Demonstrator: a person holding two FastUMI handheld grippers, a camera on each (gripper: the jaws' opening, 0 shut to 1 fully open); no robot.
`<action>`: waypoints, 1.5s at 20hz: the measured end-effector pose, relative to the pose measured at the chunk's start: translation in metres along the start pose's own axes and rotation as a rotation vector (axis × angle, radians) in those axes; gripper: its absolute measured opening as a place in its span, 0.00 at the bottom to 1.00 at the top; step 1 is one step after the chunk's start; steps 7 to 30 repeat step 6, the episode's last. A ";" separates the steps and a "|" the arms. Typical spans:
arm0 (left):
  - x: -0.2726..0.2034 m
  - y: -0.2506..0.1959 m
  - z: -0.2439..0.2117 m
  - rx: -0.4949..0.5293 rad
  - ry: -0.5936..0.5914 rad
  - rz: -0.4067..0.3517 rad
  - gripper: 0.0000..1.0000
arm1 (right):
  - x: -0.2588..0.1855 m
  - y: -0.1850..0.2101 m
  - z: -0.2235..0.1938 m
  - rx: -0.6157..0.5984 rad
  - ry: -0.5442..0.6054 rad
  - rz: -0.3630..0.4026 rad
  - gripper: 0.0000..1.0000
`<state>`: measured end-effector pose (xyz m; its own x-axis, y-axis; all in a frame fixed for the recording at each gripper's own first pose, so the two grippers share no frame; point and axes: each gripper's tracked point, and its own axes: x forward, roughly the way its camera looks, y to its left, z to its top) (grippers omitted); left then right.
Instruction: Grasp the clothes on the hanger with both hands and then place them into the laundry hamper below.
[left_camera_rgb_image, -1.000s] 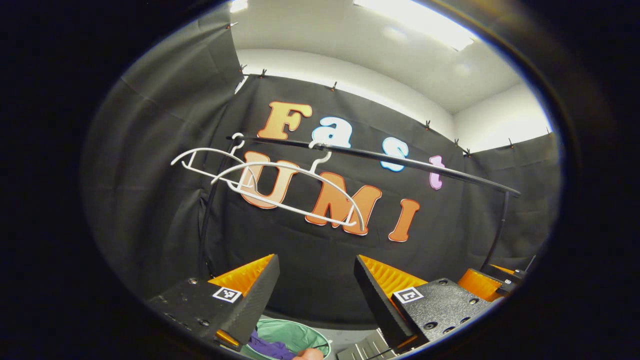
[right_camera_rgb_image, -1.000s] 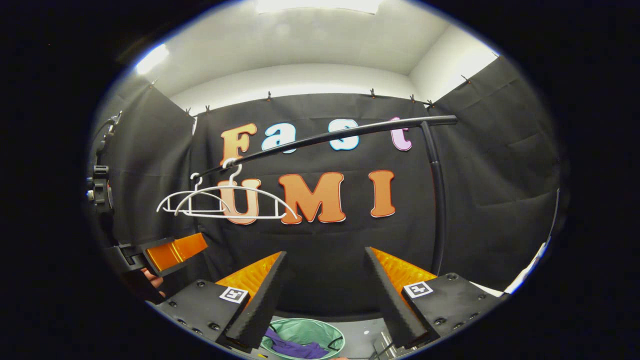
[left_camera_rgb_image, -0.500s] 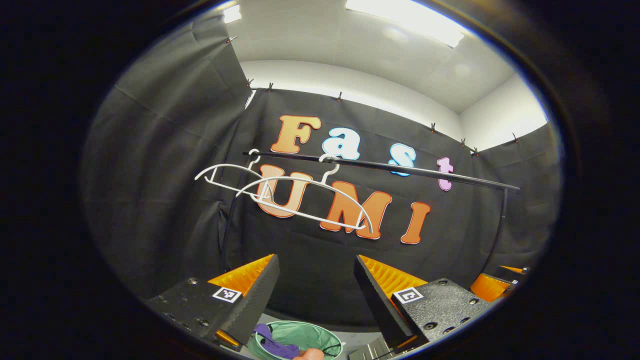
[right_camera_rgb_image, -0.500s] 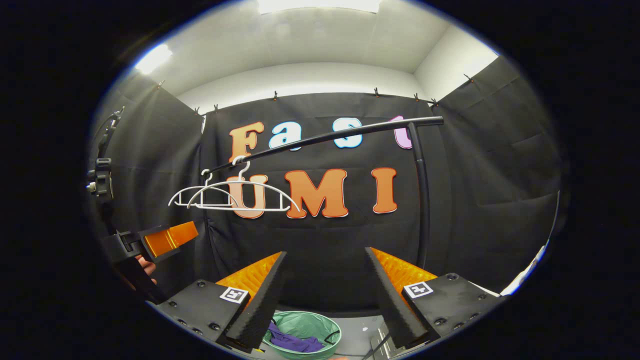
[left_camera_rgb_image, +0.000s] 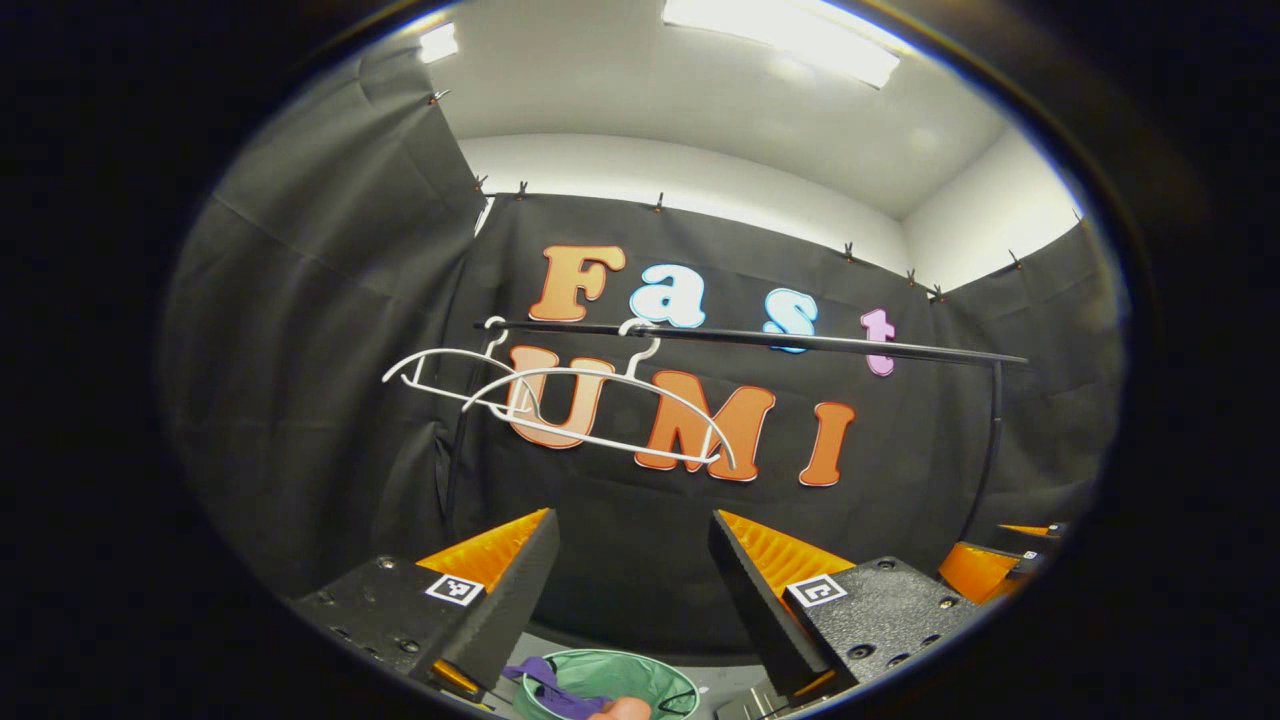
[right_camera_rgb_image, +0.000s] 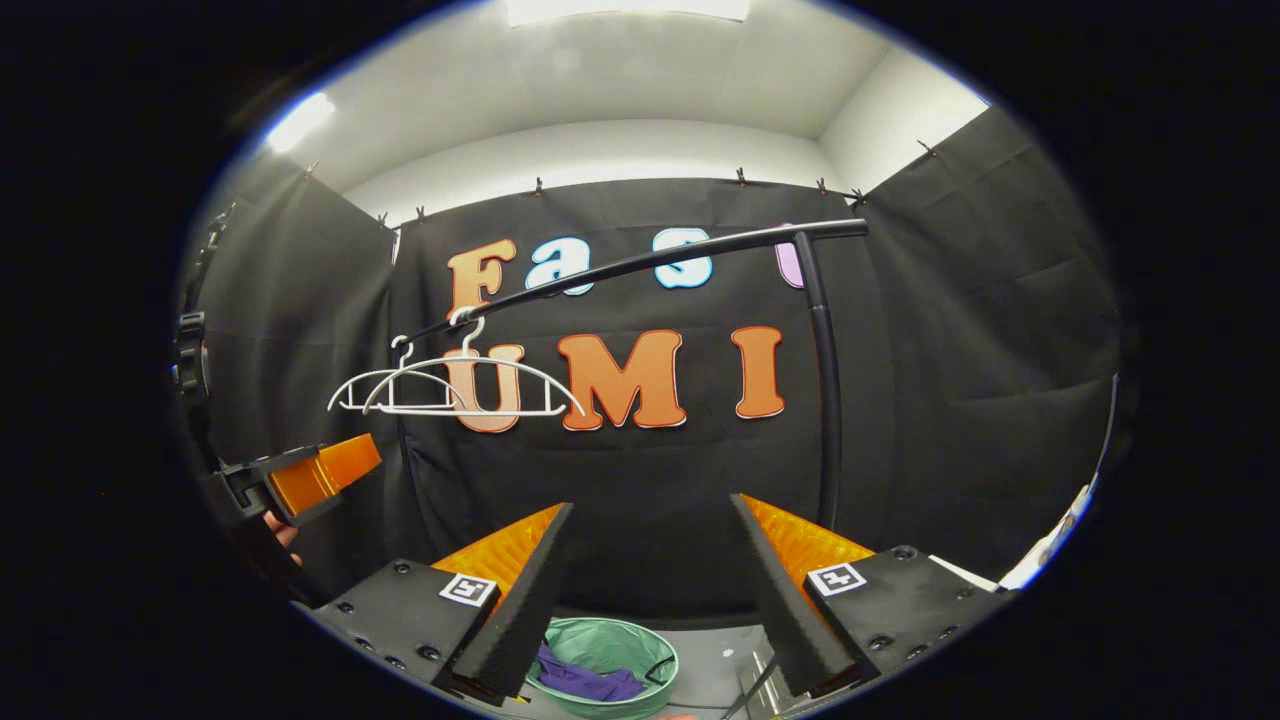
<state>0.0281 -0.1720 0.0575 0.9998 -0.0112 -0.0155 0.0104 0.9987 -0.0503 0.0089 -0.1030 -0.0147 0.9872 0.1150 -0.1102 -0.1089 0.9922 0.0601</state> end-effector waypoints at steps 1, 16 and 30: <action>0.001 -0.001 0.001 0.002 -0.005 -0.008 0.92 | -0.001 0.001 -0.002 0.004 0.004 0.002 0.98; -0.003 -0.006 0.003 0.016 -0.009 -0.015 0.95 | -0.001 0.003 -0.005 0.003 0.009 -0.002 0.89; -0.003 -0.006 0.003 0.016 -0.009 -0.015 0.95 | -0.001 0.003 -0.005 0.003 0.009 -0.002 0.89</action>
